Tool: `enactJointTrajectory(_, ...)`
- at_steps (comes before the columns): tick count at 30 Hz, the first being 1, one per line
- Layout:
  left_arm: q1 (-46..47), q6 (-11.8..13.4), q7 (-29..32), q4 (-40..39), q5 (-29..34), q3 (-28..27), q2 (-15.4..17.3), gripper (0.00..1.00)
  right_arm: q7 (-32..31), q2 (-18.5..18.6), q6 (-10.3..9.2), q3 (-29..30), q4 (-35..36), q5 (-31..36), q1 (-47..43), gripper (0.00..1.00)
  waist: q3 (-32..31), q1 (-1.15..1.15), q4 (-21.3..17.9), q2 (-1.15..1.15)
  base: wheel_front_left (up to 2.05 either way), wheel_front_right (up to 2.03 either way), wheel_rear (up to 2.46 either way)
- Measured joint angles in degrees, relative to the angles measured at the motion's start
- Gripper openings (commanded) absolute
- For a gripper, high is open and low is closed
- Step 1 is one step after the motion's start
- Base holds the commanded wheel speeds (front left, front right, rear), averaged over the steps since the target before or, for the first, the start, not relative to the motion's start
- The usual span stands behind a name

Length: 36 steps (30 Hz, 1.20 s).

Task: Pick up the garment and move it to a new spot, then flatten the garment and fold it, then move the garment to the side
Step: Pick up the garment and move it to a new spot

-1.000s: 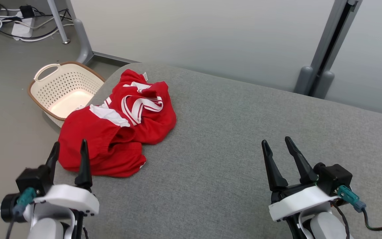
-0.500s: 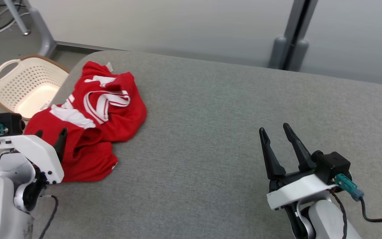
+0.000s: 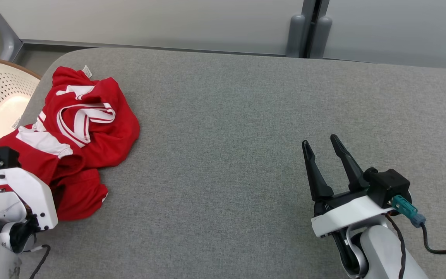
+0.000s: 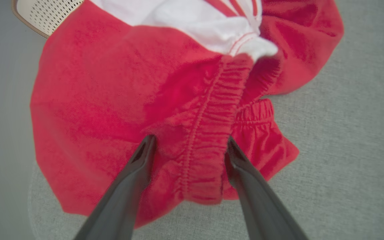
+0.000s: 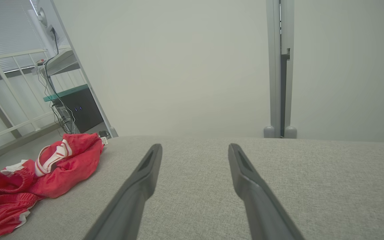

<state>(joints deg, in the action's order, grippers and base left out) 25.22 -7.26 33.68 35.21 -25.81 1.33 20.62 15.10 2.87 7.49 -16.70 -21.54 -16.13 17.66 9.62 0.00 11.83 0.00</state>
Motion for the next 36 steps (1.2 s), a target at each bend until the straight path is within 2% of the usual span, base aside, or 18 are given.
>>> enactJointTrajectory(1,0.12,0.00,-0.05,0.70,-0.05,0.08,0.12,0.85,0.01,0.00,0.00,0.03,0.04,0.00,0.01,1.00,0.05,0.00,-0.11,0.00,0.00,0.00,0.00)
enactJointTrajectory(2,0.12,0.00,-0.24,1.23,-0.12,0.32,0.10,0.47,0.01,0.01,0.00,0.07,0.05,0.00,0.01,1.00,0.07,0.00,-0.15,0.00,0.00,0.00,0.00)
enactJointTrajectory(3,0.14,0.00,-0.92,1.63,-0.37,0.44,0.03,0.00,0.00,0.01,0.00,0.11,0.09,0.00,0.01,1.00,0.05,0.00,-0.14,0.00,0.00,0.00,0.00)
enactJointTrajectory(9,1.42,-0.11,-4.59,2.46,-0.75,1.43,0.53,0.00,0.00,0.01,0.00,0.14,0.13,-0.03,-0.02,1.00,-0.61,0.00,0.23,0.00,0.00,0.00,0.00)
enactJointTrajectory(13,1.65,-0.16,-5.88,0.00,-1.90,3.43,1.14,0.00,0.00,0.00,0.00,-0.08,0.05,-0.46,-0.16,1.00,-1.77,0.00,0.42,0.00,0.00,0.00,0.00)
enactJointTrajectory(21,2.33,-0.16,-4.44,-12.14,-2.57,6.41,5.27,0.00,0.00,-0.02,0.00,-0.15,0.22,-1.98,-1.32,1.00,-5.27,0.00,-0.58,0.00,0.00,0.00,0.00)
enactJointTrajectory(25,3.45,-0.16,-2.35,-20.30,-2.57,7.14,5.97,0.00,0.00,-0.07,0.00,-0.44,0.57,-2.98,-2.01,1.00,-6.49,0.00,-2.40,0.00,0.00,0.00,0.00)
enactJointTrajectory(29,3.69,0.27,0.40,-30.82,-5.25,7.30,4.92,0.00,0.00,-0.08,0.00,-0.40,0.87,-3.85,-2.42,1.00,-7.47,0.00,-5.94,0.00,0.00,0.00,0.00)
enactJointTrajectory(36,3.82,2.55,2.08,-42.45,-9.22,8.21,-0.41,0.00,0.01,-0.07,0.00,1.15,0.91,-4.08,-3.30,1.00,-8.28,0.00,-12.71,0.00,0.00,0.00,0.00)
